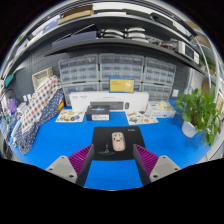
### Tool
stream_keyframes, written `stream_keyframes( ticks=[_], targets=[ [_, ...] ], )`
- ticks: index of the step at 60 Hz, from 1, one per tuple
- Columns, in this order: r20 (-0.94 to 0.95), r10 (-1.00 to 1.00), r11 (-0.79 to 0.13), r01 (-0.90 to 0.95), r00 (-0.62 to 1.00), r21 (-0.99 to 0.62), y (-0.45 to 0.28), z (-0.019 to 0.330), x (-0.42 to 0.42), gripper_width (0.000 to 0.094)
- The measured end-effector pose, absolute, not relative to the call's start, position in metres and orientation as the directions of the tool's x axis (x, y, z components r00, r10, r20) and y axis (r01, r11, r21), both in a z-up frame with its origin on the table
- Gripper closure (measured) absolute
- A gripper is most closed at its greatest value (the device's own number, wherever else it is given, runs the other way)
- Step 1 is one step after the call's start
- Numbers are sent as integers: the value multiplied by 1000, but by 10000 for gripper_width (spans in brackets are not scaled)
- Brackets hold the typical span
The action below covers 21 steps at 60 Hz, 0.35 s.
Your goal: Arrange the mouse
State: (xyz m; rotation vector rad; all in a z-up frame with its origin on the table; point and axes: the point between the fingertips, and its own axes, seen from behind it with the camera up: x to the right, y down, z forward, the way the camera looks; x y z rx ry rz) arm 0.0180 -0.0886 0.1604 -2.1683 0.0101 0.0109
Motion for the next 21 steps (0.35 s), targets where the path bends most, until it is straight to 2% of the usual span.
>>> stream_keyframes(
  ticks=[12,21],
  targets=[
    [-11,17,-544,0,1000,-839,-113,181,-6,155],
    [-24,34,-543,-2,999,-840,-121,179,-21,148]
  ],
)
